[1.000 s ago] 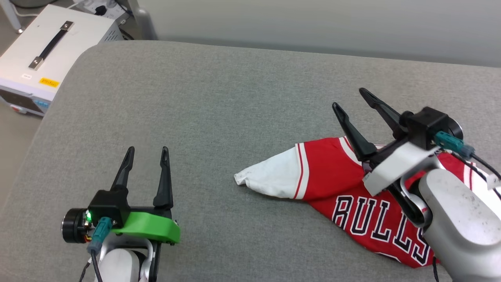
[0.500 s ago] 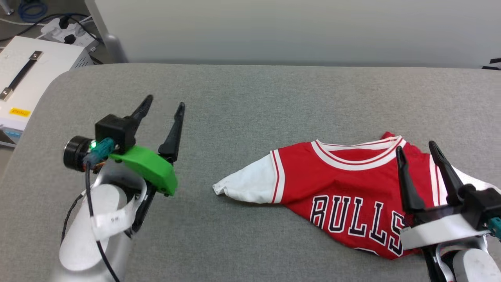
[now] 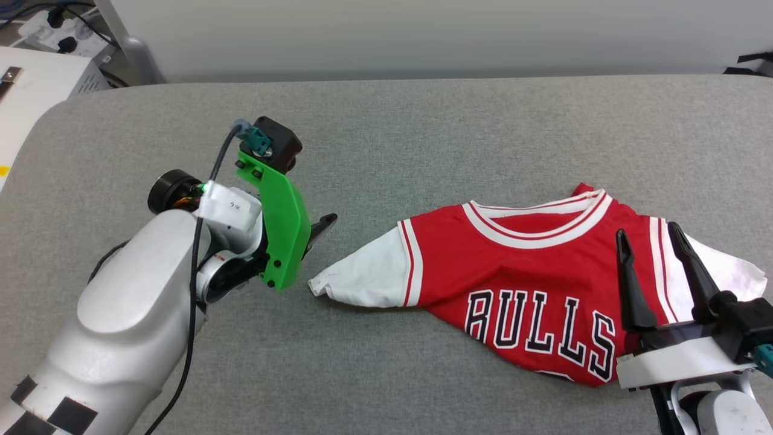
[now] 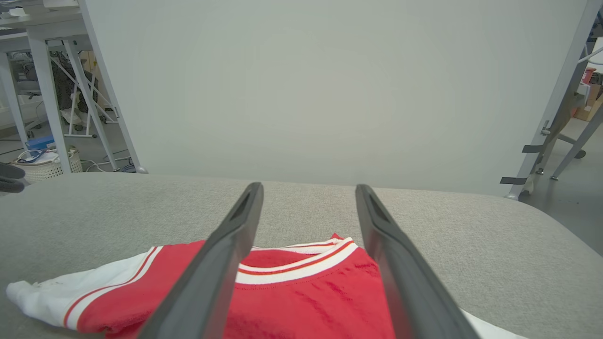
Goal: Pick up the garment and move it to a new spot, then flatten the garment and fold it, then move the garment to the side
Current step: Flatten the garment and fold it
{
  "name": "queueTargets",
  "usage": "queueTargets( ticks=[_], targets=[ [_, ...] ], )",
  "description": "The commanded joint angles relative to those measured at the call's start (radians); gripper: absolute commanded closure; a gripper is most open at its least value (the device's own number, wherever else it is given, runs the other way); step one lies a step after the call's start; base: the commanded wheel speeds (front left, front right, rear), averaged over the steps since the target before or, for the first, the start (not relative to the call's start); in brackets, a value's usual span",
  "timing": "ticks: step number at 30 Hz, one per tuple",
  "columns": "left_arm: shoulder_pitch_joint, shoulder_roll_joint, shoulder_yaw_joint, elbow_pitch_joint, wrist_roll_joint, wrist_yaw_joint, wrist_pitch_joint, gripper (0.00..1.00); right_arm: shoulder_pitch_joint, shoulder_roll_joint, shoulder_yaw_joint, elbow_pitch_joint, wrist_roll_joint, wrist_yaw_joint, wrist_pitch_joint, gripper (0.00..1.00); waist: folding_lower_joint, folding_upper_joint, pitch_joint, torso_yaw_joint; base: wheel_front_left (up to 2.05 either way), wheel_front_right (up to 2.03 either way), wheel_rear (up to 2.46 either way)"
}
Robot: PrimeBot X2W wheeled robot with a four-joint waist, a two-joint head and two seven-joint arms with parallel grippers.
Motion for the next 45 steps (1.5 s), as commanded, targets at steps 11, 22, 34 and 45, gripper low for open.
queueTargets(
  ticks=[11, 22, 34, 45],
  targets=[
    [-0.122, 0.053, -0.304, 0.144, -0.112, -0.003, 0.08, 0.0, -0.068, 0.011, 0.014, -0.009, -0.021, -0.001, -0.005, 0.0, 0.0001, -0.0001, 0.098, -0.06, 0.0, 0.0, 0.0],
    [-0.146, 0.066, -0.53, 0.251, -0.155, -0.003, 0.032, 0.0, -0.095, 0.015, 0.01, -0.008, -0.025, -0.001, -0.005, 0.0, 0.0001, -0.0001, 0.134, -0.073, 0.0, 0.0, 0.0],
    [-0.212, 0.095, -0.582, 0.203, -0.159, -0.003, -0.161, 1.0, -0.088, 0.021, -0.008, -0.012, -0.029, -0.001, -0.005, 0.0, 0.0001, -0.0001, 0.111, -0.048, 0.0, 0.0, 0.0],
    [-0.361, 0.169, -0.521, 0.097, -0.104, 0.007, -0.321, 1.0, -0.07, 0.029, -0.032, -0.035, -0.025, -0.001, -0.005, 0.0, 0.0001, -0.0001, 0.109, -0.045, 0.0, 0.0, 0.0]
  ],
)
